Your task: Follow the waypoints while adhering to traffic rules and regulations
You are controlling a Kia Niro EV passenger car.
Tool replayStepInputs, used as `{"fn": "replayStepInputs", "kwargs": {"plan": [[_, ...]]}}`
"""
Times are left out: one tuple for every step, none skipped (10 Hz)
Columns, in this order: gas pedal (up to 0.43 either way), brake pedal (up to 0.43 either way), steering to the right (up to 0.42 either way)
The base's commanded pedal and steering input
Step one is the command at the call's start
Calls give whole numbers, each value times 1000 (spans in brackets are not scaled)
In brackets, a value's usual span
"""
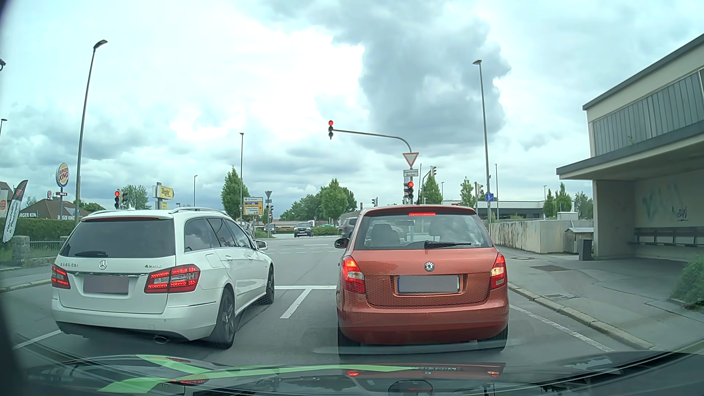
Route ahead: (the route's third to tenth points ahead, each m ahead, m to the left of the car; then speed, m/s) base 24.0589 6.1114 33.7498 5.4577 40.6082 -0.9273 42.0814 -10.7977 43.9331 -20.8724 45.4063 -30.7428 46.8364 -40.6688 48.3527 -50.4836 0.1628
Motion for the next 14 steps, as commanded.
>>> {"fn": "replayStepInputs", "kwargs": {"plan": [[0,274,-8],[0,244,-8],[0,238,-8],[0,238,-8],[0,238,-8],[0,238,-8],[0,238,-8],[0,244,-8],[0,238,-8],[0,238,-7],[0,238,-6],[0,244,-6],[0,238,-6],[0,238,-5]]}}
